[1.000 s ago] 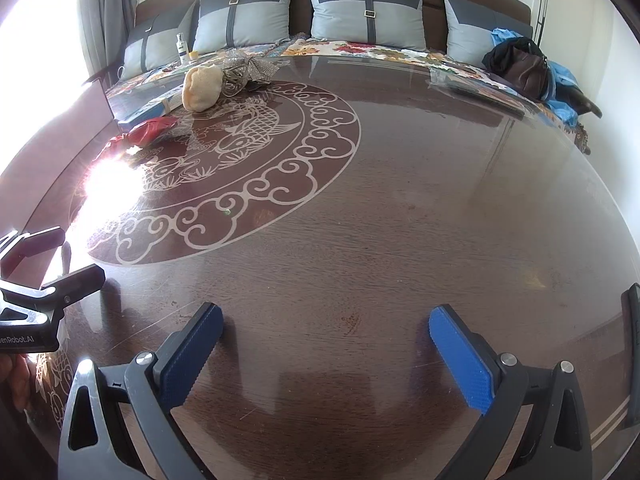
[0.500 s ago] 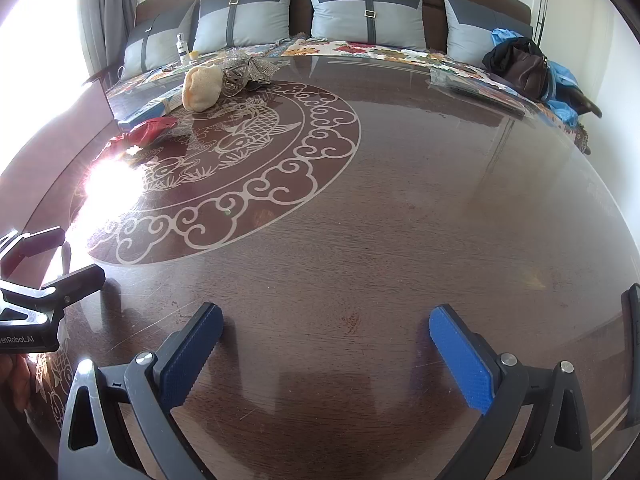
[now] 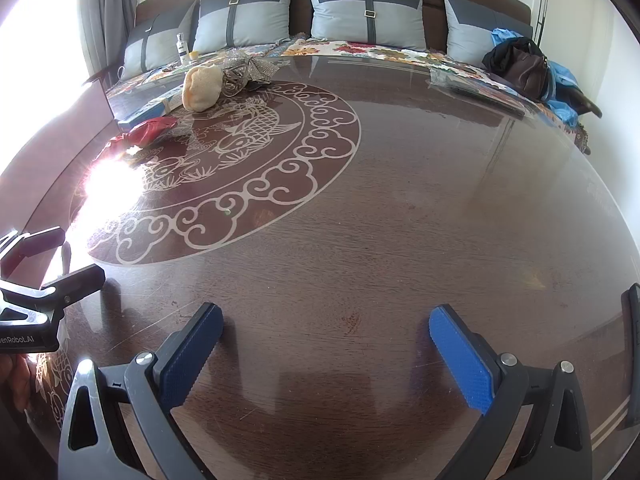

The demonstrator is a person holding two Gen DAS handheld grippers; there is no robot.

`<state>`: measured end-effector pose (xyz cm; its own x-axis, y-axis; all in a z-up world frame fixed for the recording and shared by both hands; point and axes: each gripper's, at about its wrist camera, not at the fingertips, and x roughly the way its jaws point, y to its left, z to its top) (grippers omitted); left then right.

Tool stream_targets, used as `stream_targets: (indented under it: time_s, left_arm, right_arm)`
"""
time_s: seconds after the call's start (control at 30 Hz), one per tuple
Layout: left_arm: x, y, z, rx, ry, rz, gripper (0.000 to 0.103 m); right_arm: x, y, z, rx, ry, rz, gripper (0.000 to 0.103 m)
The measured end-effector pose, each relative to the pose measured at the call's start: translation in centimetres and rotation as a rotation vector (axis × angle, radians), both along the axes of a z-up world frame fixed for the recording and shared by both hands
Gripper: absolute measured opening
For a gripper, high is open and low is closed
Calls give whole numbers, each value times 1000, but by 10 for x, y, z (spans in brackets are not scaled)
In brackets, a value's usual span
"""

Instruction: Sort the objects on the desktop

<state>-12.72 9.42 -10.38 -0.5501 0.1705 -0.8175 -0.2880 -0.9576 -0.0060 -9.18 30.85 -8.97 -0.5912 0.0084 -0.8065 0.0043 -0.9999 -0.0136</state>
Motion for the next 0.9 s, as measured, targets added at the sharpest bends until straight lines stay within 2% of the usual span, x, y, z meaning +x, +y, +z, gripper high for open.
stream_targets:
  time_s: [0.77, 0.9]
  left_arm:
    - [-1, 0, 0, 0, -1, -1, 103]
    - [0, -1, 1, -3, -13, -35, 103]
  right_arm:
    - [0, 0, 0, 0, 0, 0, 103]
    - [0, 0, 0, 0, 0, 0, 103]
